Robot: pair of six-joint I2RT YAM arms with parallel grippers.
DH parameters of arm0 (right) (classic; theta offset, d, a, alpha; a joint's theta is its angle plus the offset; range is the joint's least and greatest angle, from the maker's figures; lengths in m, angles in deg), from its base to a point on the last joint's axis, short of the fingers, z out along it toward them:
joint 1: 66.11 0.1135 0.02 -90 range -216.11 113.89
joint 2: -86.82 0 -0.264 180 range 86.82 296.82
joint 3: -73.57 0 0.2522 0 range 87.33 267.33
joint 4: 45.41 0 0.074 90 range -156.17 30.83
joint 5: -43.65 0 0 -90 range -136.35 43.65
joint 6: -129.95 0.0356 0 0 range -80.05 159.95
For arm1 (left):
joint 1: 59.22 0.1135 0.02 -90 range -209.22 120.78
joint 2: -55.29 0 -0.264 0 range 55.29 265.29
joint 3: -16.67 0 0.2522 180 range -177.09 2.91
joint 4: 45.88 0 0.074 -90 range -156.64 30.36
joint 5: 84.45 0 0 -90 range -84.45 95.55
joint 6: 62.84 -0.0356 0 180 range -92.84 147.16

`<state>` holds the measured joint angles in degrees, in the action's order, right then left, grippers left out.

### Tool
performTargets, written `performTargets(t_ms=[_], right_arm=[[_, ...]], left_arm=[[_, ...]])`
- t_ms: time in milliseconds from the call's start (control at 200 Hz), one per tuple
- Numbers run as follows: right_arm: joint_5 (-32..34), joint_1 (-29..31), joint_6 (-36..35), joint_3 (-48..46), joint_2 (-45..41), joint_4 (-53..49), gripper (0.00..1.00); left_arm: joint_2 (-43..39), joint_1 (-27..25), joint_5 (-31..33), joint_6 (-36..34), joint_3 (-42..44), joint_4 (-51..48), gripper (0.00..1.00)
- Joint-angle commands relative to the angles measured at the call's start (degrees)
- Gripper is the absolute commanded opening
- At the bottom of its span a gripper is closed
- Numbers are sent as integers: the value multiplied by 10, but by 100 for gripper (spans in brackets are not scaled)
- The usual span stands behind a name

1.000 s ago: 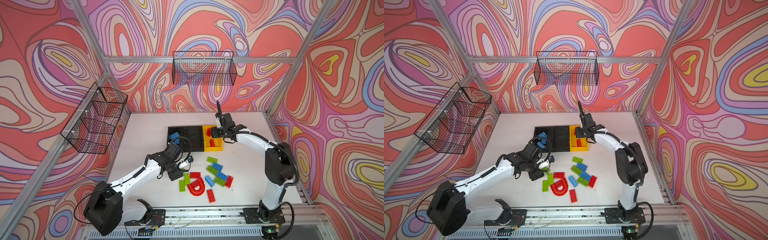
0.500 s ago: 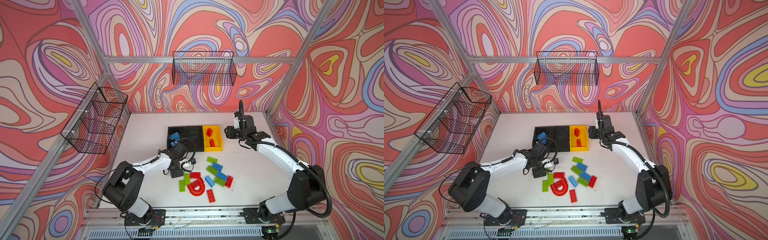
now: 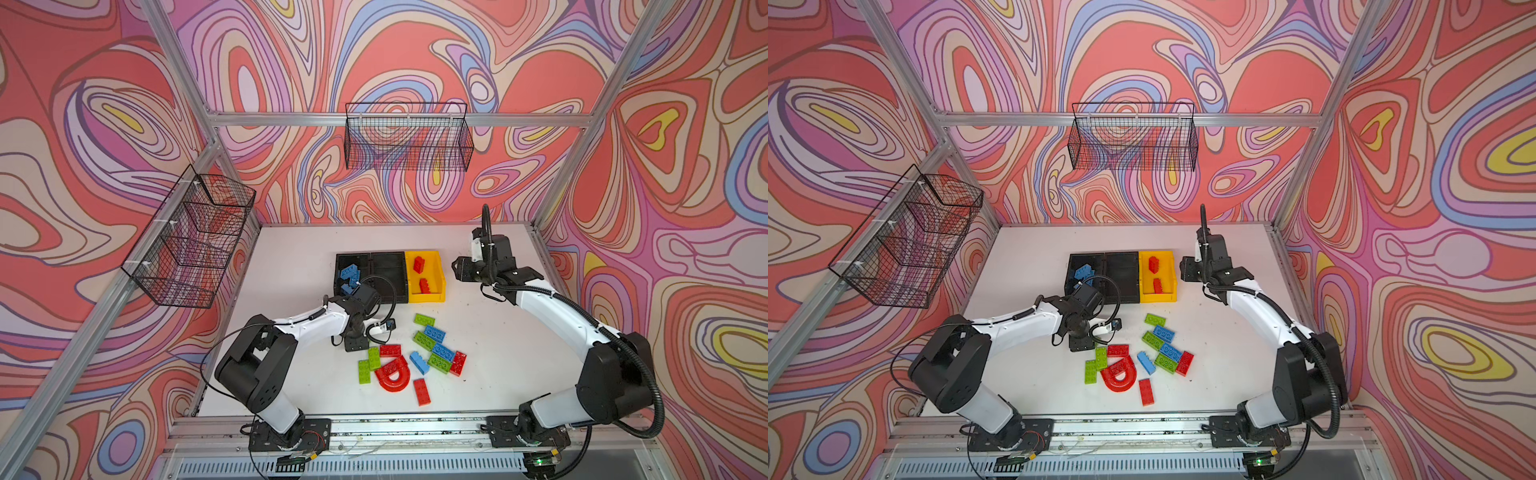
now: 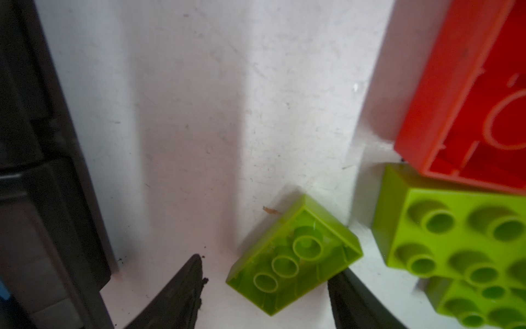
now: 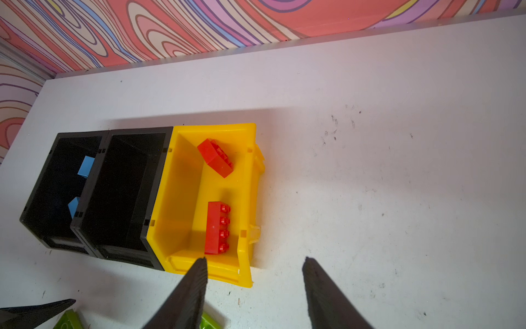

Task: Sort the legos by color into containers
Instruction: 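Lower the left gripper onto a lime-green brick while the right gripper lifts away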

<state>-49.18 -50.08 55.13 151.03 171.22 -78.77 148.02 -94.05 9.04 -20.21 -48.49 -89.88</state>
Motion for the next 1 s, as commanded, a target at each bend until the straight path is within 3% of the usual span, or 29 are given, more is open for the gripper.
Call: performTargets(t_ms=[0, 135, 326, 831, 997], right_arm=[[-3, -5, 6, -10, -16, 10, 57], [5, -7, 6, -14, -22, 8, 56], [13, -8, 9, -20, -31, 14, 55], [14, -8, 14, -29, -44, 11, 54], [15, -7, 15, -28, -49, 8, 54]], left_arm=[[28, -8, -9, -8, 7, -12, 61], [25, -8, -10, -8, 4, -14, 47], [15, -8, -2, -6, 11, 0, 38], [-8, -7, 9, 19, 2, 53, 30], [-6, -6, 17, 58, -51, 70, 29]])
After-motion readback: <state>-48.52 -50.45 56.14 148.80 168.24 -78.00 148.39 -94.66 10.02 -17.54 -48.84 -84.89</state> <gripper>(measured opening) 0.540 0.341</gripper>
